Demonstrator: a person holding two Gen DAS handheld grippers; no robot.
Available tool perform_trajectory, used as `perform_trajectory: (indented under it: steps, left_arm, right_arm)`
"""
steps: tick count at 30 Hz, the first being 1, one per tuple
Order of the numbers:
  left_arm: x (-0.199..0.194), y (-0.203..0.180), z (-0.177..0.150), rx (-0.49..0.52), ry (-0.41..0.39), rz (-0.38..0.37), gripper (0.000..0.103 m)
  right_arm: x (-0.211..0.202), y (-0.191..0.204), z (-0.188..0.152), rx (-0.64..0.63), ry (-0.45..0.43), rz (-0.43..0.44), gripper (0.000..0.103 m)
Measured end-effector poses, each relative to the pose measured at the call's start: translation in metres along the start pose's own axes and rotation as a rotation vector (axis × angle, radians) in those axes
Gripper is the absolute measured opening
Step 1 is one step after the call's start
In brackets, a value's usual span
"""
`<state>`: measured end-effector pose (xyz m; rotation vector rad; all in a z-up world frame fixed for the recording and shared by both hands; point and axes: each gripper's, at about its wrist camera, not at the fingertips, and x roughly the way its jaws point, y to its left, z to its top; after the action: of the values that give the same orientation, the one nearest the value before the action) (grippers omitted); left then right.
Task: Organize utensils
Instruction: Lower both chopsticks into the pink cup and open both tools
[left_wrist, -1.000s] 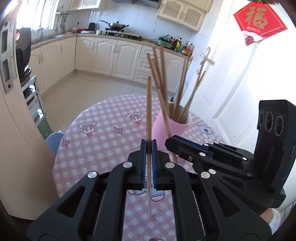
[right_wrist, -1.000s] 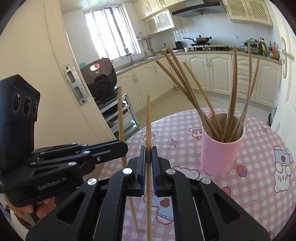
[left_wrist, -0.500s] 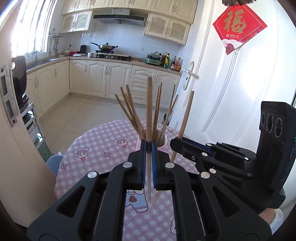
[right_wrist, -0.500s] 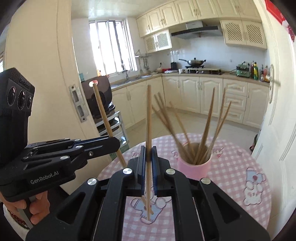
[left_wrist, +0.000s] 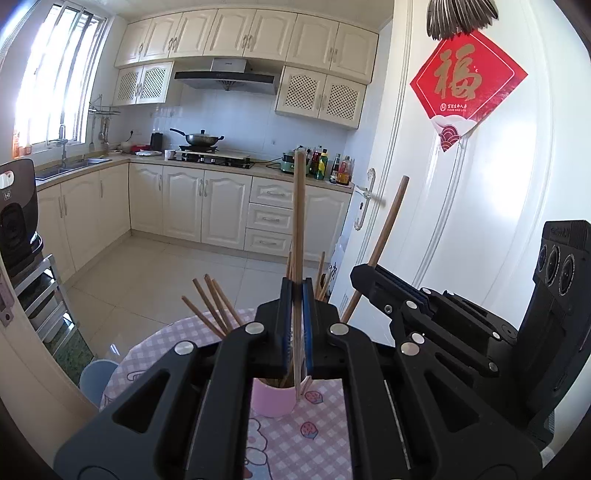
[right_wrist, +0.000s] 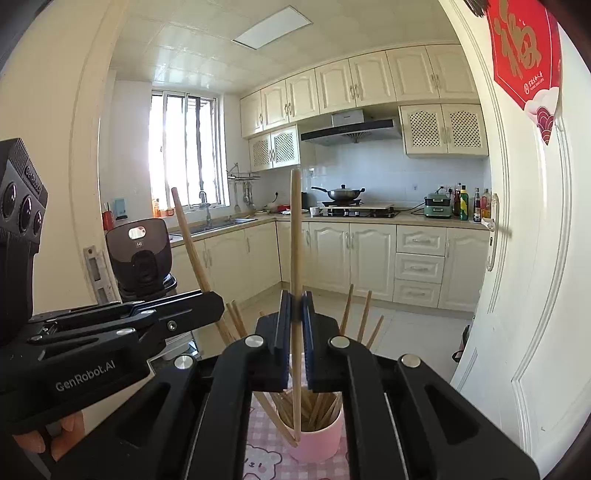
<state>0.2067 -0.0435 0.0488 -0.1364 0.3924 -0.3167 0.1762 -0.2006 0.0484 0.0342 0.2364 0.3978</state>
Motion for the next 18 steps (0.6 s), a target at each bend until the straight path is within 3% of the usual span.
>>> perform_trajectory:
  steps: [6,18]
  left_arm:
    - [0.009,0.003,0.0,0.009,-0.095,0.024,0.006]
    - [0.035,0.008,-0.033,0.047,-0.076,0.019,0.006]
  right_arm:
    - [0.018,-0.008,-0.008,-0.013,-0.028,-0.016,0.005]
    - [0.03,-0.018,-0.049,-0.002,0.017,-0.019,0.005]
